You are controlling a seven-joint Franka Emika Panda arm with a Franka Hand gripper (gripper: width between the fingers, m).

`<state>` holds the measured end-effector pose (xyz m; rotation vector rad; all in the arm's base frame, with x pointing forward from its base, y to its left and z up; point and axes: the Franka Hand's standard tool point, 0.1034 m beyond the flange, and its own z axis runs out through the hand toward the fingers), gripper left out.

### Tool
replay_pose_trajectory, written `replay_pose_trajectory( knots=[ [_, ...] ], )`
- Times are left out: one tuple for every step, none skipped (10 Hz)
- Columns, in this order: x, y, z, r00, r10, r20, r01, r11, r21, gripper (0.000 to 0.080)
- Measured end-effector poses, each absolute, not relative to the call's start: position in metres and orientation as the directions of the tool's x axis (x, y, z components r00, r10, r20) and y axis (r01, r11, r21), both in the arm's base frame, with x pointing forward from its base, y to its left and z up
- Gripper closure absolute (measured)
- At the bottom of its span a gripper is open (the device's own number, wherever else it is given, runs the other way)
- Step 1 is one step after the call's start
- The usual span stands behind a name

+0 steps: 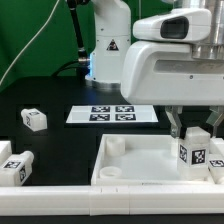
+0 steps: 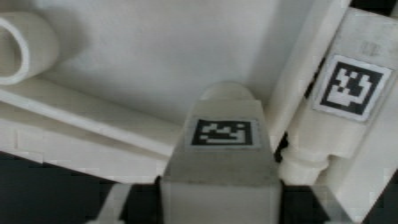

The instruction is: Assemble one leg

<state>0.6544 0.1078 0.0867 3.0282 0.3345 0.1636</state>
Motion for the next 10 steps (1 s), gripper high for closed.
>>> replay_pose_trajectory(
  knots=[
    [0.654,0.108,0.087,0.984,0.145,0.104,0.136,-0.986,0.093,0.0515],
    [0.654,0.108,0.087,0.991,0.07,0.111,0.061,-0.995,0.085,0.0515],
    [0.654,0.109,0.087,0.993,-0.015,0.118,-0.023,-0.997,0.073,0.0515],
    [0.654,0.11,0.087,0.981,-0.146,0.126,-0.154,-0.987,0.054,0.0515],
    [0.653,0.114,0.087,0.953,-0.274,0.131,-0.28,-0.959,0.031,0.0515],
    [0.653,0.115,0.087,0.918,-0.373,0.133,-0.378,-0.926,0.016,0.0515],
    [0.653,0.117,0.087,0.862,-0.489,0.133,-0.493,-0.87,-0.002,0.0515],
    [0.652,0.118,0.087,0.806,-0.577,0.13,-0.58,-0.814,-0.017,0.0515],
    [0.652,0.118,0.087,0.747,-0.654,0.116,-0.655,-0.755,-0.04,0.0515],
    [0.653,0.117,0.087,0.704,-0.702,0.106,-0.701,-0.711,-0.053,0.0515]
  ],
)
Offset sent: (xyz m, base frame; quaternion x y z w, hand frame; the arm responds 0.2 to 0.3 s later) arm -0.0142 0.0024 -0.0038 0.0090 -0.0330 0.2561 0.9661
